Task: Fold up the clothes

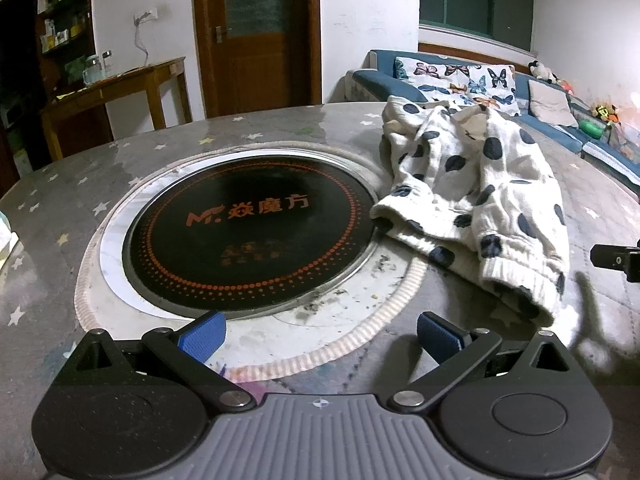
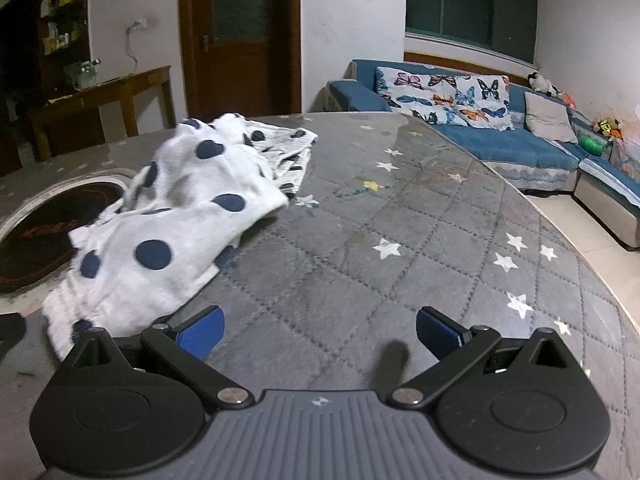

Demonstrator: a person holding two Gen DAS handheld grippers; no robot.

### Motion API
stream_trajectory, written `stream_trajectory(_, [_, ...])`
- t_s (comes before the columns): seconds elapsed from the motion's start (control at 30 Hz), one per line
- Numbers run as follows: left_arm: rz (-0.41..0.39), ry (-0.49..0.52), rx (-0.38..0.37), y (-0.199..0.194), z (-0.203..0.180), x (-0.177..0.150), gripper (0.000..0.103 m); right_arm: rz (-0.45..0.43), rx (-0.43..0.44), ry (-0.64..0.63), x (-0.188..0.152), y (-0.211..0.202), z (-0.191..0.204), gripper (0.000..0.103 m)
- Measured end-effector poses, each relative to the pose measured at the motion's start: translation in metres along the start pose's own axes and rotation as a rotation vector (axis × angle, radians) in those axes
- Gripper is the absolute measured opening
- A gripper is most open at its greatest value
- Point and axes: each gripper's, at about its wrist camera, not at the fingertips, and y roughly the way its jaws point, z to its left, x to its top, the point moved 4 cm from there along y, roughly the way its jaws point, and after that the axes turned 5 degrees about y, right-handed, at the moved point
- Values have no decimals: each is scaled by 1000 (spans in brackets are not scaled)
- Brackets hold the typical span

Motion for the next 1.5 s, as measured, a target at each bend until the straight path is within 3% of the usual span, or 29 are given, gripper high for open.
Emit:
stream_trajectory(0.73, [-44, 63, -37, -41, -32, -7, 103, -16, 91, -33, -33, -57, 33, 103])
stream_trajectory(1.5, [-93, 81, -44, -70, -47, -4, 103, -60, 111, -66, -43, -91, 45, 100])
